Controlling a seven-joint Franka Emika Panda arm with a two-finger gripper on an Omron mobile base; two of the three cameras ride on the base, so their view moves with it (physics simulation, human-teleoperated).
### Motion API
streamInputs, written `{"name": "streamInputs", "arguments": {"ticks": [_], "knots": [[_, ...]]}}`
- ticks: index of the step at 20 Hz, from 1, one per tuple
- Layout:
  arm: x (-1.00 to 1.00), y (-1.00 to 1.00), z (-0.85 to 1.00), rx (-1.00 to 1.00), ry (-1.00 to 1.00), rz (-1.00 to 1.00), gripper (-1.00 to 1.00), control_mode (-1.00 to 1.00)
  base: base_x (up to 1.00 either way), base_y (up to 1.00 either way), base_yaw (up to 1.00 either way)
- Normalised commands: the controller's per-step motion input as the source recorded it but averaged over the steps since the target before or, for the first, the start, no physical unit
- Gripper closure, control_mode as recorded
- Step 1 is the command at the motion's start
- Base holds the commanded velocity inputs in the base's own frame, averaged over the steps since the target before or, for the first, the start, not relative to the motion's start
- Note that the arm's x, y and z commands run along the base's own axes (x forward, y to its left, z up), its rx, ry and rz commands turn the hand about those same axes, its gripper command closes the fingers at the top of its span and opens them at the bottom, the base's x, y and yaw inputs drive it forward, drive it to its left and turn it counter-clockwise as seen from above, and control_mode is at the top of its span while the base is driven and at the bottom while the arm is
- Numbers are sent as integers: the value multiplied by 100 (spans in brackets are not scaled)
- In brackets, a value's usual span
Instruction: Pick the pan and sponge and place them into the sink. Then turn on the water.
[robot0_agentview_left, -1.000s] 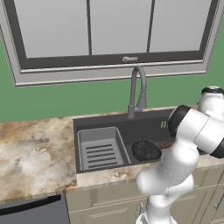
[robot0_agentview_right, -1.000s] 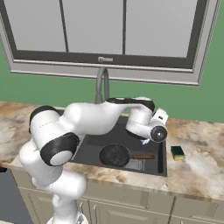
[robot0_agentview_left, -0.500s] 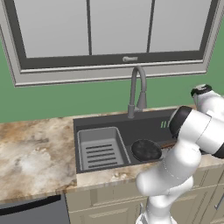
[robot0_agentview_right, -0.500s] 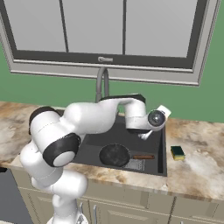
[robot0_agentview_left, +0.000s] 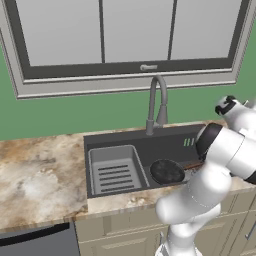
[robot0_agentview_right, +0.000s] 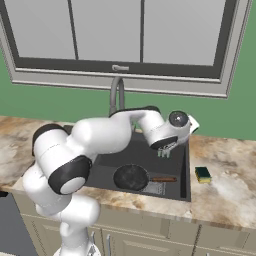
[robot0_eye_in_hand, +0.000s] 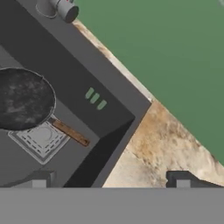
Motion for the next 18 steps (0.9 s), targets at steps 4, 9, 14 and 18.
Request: {"name": "streamInputs", "arguments": {"ticks": [4, 9, 14, 18], "knots": [[-15, -11, 18, 12, 11, -17, -100, -100, 0, 0, 0], [-12, -12, 17, 11, 14, -16, -100, -100, 0, 0, 0], [-9, -12, 14, 10, 16, -16, -100, -100, 0, 0, 0], [-8, -12, 14, 9, 16, -16, -100, -100, 0, 0, 0]]}}
